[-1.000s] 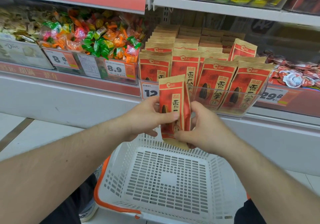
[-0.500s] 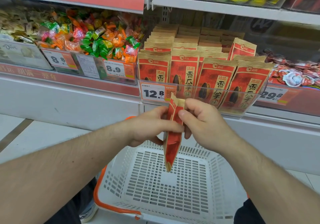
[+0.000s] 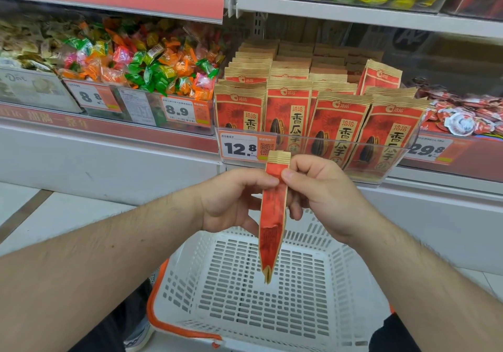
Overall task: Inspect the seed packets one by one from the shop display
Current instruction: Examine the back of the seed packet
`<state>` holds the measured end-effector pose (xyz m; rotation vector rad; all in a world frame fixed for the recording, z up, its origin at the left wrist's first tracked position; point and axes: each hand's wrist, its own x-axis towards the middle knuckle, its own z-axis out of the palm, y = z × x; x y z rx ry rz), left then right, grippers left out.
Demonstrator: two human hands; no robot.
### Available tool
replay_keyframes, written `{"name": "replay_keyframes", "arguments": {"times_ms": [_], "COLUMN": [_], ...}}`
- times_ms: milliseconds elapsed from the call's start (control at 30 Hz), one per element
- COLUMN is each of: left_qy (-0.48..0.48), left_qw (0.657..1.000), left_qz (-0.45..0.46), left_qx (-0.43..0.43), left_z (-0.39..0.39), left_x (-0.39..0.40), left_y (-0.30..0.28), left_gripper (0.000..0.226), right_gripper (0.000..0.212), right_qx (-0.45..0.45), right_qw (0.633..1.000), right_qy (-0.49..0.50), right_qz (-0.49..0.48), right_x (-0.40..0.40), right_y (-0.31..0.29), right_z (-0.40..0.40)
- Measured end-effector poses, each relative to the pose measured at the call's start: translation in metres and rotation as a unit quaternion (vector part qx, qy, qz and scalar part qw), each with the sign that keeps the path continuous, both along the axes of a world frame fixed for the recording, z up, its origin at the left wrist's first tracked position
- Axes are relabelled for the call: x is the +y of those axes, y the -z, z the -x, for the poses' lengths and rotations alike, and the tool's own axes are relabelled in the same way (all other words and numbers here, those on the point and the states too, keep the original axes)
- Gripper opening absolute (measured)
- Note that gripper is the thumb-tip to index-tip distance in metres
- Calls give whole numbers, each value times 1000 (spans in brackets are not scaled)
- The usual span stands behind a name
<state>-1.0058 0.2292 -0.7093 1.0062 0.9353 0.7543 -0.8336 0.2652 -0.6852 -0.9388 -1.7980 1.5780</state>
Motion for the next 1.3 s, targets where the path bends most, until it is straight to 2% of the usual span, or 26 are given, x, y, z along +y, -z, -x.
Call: {"name": "replay_keyframes", "arguments": {"times_ms": [133, 233, 367, 500, 833, 967, 1033, 1067, 1133, 1200, 1233, 1300], "left_qy": [-26, -97, -157, -178, -170, -161, -155, -149, -132, -118, -114, -110], "left_qw": [999, 994, 984, 981, 978, 981, 982, 983, 986, 988, 988, 988], "left_qz": [20, 45, 75, 75, 110, 102, 96, 94, 87, 78, 75, 74], "left_qx": [17, 4, -22, -31, -39, -41, -46, -51, -61, -68, -70, -73], "left_z": [2, 1, 6, 10, 10, 11, 10, 10, 9, 8, 7, 6], "left_x": [1, 1, 3, 5, 7, 6, 5, 4, 2, 1, 0, -1], "left_y": [1, -4, -8, -7, -3, -3, -4, -5, -7, -7, -8, -9], "left_gripper": [49, 41, 46, 32, 37, 45, 47, 48, 49, 50, 50, 50], "right_gripper": [26, 27, 26, 27, 27, 19, 16, 26, 61, 86, 89, 80], "right_qx": [-28, -106, -257, -311, -295, -270, -241, -228, -220, -233, -229, -197], "right_qw": [999, 990, 953, 929, 930, 940, 955, 964, 973, 969, 968, 971], "right_qy": [-1, -16, -135, -173, -203, -195, -160, -129, -64, -56, -70, -93], "right_qz": [-25, -90, -93, -97, -86, -79, -62, -49, 4, 59, 78, 100], "right_x": [-2, -1, -2, -6, -2, 0, 5, 8, 14, 15, 14, 11], "right_y": [-1, -4, -12, -13, -9, -7, -7, -7, -5, -1, 3, 9], "right_z": [0, -5, -12, -10, -11, -13, -16, -18, -19, -18, -16, -13]}}
